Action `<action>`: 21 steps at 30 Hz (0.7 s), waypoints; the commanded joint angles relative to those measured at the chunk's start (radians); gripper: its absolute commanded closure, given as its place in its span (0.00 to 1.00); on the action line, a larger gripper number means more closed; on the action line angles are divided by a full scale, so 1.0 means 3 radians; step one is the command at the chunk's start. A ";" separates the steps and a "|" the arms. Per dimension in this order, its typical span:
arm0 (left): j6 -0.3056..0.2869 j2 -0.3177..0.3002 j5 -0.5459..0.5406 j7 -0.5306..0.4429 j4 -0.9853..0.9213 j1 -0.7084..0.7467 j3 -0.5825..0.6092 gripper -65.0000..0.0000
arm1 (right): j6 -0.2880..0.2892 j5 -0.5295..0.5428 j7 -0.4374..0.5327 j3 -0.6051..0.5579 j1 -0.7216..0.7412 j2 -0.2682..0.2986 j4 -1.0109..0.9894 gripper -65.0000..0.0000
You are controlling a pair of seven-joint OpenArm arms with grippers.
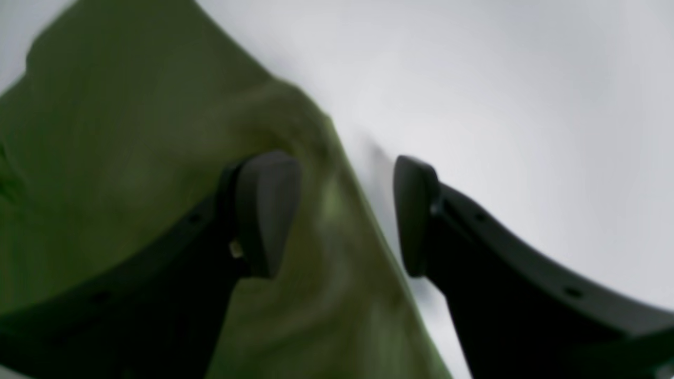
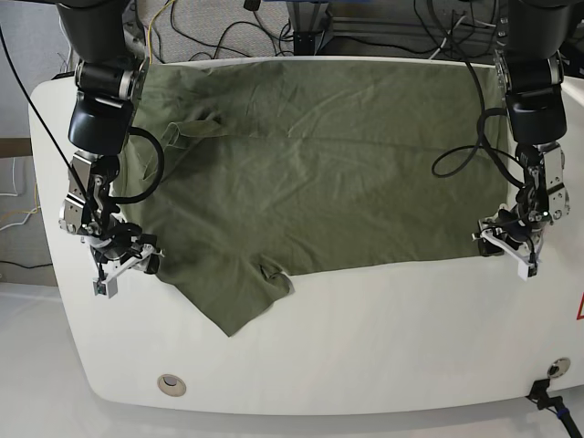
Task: Fold the T-shirt properly
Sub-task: 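Reach both grippers to the hem corners and grasp them, then lift the hem and fold it over toward the collar with both grippers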
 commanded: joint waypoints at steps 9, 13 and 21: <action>-0.0007 -0.0032 -0.0008 0.0065 0.0034 -0.0048 -0.0001 0.62 | 0.0000 -0.0314 0.0779 0.0002 0.0686 -0.0045 -0.1075 0.50; -0.0007 -0.0032 -0.0008 0.0065 0.0034 -0.0048 -0.0001 1.00 | 0.0005 -0.0473 0.0840 0.0007 0.0717 -0.0152 -0.1229 0.50; -0.0007 -0.0032 -0.0008 0.0059 0.0034 -0.0048 -0.0001 1.00 | 0.0005 -0.0478 0.0840 0.0007 0.0666 -0.0290 -0.1234 0.51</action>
